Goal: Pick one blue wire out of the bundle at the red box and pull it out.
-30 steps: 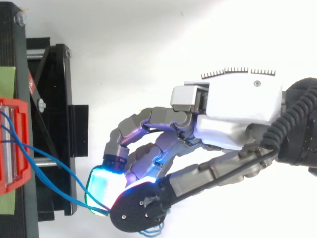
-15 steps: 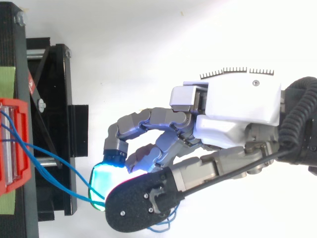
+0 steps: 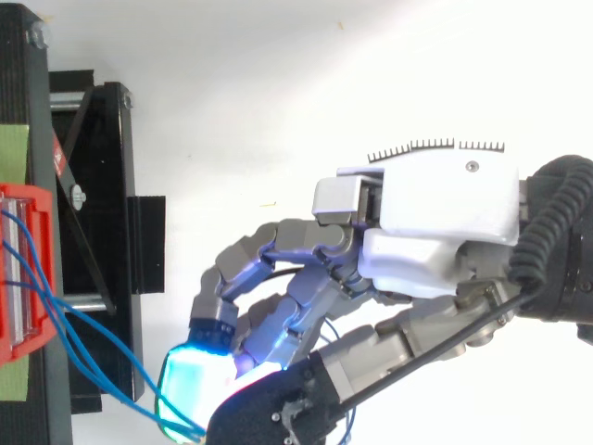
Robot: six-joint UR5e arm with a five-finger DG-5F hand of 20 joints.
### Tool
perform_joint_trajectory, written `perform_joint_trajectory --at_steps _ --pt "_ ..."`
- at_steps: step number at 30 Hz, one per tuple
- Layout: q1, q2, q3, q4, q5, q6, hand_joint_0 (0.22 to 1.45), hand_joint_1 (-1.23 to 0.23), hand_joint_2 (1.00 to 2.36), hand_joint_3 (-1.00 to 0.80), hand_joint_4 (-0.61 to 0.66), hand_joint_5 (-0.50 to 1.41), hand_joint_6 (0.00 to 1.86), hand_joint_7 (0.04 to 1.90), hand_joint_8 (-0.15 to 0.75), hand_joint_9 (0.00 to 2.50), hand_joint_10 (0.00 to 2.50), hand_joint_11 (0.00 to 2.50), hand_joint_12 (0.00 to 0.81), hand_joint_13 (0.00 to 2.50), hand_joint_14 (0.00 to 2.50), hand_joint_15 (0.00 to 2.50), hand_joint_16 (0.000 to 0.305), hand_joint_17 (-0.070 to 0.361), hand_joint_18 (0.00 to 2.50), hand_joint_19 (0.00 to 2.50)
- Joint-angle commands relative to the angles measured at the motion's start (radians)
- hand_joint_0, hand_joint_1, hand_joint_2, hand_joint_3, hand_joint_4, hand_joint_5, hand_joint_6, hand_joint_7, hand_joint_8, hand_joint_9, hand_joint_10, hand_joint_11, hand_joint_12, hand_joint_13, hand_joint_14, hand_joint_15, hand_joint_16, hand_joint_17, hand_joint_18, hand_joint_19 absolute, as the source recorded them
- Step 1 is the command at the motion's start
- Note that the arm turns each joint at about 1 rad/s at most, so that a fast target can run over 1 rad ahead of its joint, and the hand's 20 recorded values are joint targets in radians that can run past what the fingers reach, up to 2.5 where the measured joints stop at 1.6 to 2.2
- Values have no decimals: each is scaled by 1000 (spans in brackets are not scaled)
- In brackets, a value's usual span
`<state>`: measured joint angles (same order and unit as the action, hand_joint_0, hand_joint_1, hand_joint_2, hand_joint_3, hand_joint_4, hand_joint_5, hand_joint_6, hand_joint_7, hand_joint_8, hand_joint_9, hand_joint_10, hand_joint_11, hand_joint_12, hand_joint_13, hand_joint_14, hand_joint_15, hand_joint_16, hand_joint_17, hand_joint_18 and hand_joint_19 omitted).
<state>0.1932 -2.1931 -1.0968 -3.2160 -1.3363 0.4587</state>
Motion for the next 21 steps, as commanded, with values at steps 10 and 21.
perform_joint_trajectory --at_steps 10,21 --pt "-1 0 0 5 -27 21 588 -716 1015 -234 170 -183 879 718 246 915 27 707 385 506 16 364 62 139 480 660" --pt "-6 0 -57 15 -29 29 480 -508 1002 -472 264 -102 502 1155 271 903 22 551 423 507 16 354 70 157 484 664"
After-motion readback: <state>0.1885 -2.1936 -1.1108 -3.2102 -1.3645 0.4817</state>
